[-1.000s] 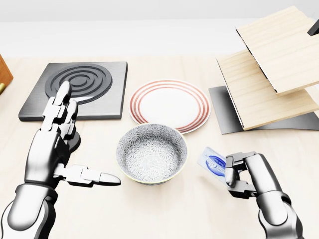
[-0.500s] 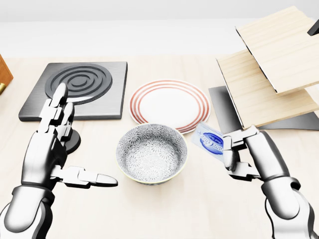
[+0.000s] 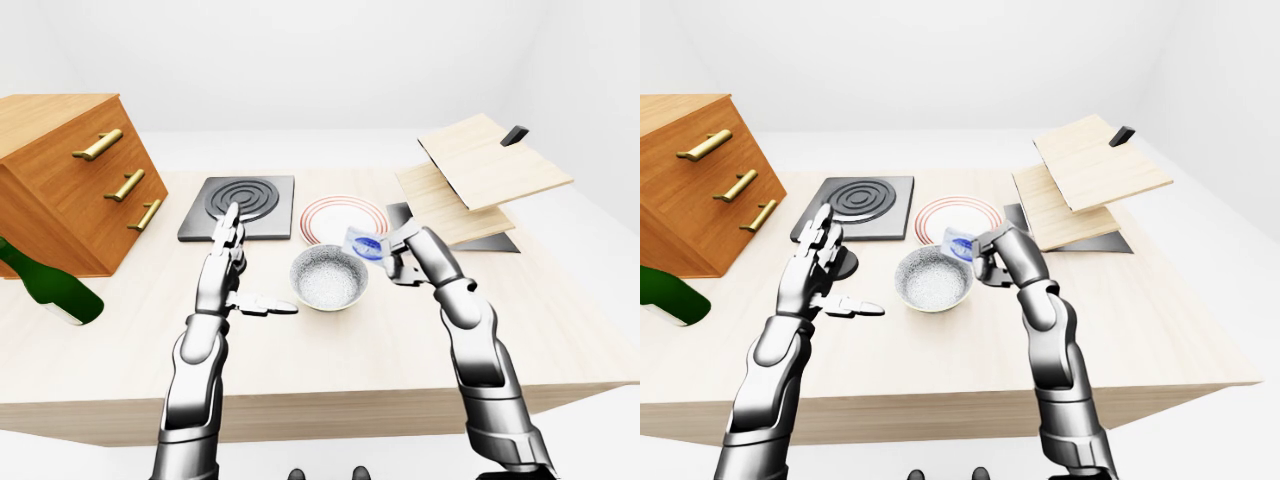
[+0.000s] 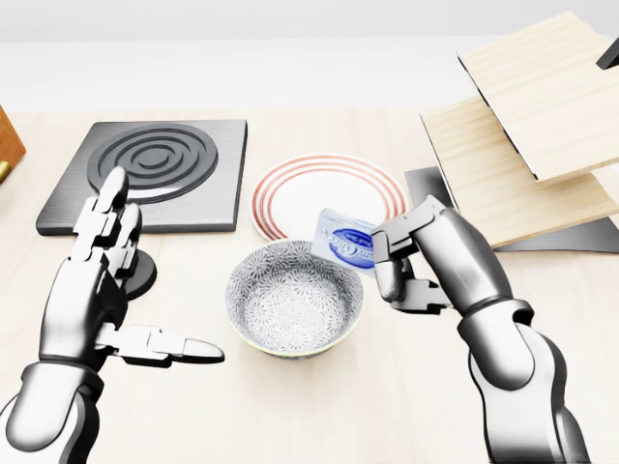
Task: Pick up the cream cheese and put it in the bowl.
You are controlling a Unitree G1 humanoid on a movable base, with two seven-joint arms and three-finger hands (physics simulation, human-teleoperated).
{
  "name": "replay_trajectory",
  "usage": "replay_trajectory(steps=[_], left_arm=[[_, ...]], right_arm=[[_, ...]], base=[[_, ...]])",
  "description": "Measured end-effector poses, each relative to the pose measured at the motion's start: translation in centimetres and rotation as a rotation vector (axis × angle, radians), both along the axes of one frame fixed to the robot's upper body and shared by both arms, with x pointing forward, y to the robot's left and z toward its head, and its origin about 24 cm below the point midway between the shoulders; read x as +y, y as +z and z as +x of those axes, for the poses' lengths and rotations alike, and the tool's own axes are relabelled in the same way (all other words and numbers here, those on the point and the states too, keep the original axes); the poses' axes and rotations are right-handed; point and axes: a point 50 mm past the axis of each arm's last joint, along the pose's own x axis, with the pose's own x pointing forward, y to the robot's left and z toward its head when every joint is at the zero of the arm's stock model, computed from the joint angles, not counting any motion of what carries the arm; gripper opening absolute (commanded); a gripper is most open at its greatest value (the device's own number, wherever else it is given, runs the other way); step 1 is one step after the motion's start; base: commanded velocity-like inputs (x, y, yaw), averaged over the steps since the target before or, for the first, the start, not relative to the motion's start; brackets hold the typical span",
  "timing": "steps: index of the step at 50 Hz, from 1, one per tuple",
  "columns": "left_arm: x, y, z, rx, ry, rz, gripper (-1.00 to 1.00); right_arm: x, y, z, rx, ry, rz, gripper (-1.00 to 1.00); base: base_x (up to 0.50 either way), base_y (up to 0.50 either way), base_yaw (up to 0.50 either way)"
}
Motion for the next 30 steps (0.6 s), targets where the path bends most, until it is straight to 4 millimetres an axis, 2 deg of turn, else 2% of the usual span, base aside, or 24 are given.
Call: replay_trajectory(steps=[10,19,30], left_arm=[[0.2,-0.3,0.0,0.015,0.002,-0.009,1.0],[0.3,-0.7,0.0,0.03,0.004,-0.015,1.0],[0.5,-1.0,0.0,0.043,0.006,-0.021,1.0]], right_arm=[[1.6,-0.2,1.1,0.014,0.03,0.002,-1.0],[2.8,-1.2,2.0,0.05,0.039,0.015,-1.0],[4.0,-2.2,2.2,0.083,0.049,0.008,-1.0]], base=[[0.0,0.0,0.0],[0.0,0.0,0.0],[0.0,0.0,0.0]])
